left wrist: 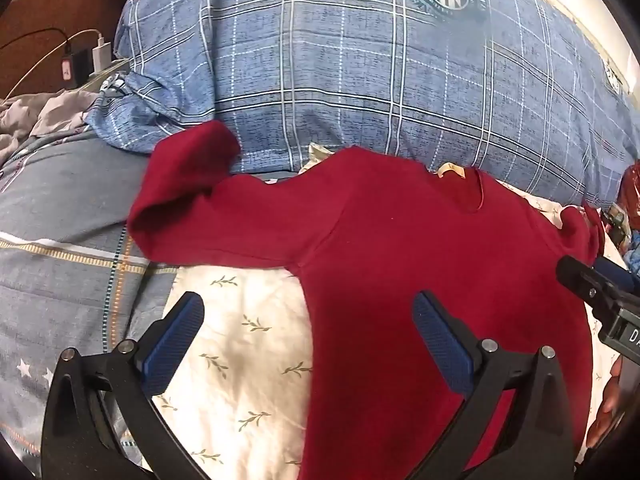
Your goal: Fold small clothes
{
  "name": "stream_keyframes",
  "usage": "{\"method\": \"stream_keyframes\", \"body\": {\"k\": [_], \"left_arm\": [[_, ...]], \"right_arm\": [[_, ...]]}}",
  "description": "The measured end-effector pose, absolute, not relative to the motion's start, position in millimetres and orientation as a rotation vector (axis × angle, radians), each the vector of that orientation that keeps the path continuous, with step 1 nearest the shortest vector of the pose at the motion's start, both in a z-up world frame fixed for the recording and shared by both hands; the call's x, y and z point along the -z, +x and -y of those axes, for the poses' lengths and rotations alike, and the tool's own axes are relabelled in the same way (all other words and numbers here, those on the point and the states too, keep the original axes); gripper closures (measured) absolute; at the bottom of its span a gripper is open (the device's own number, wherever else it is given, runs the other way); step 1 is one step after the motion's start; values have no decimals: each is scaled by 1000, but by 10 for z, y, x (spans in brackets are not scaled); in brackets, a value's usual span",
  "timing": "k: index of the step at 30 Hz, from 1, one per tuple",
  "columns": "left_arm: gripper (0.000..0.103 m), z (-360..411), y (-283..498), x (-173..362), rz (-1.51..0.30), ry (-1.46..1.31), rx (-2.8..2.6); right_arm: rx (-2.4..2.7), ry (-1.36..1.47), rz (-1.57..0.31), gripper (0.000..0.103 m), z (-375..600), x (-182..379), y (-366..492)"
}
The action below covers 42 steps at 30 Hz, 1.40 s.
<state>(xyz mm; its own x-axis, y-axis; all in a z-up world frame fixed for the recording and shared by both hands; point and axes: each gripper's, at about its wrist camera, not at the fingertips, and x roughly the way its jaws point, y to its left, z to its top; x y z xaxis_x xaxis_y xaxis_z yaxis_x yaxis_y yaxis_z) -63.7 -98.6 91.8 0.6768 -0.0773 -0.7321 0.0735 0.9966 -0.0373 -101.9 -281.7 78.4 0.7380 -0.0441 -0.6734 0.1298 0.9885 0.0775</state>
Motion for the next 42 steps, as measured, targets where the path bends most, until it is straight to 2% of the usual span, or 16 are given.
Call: {"method": "stream_keyframes", "body": {"k": [8, 13, 42], "left_arm": [[0, 1035, -578, -871, -830, -9, 102], [0, 1045, -542, -840, -836, -6, 101], [0, 1055, -446, -795, -848, -10, 108]], "right_arm": [[77, 40, -737, 2, 2778, -733, -922], [89, 37, -762, 9, 2763, -736, -834], [131, 61, -807, 8, 2856, -600, -710]]}}
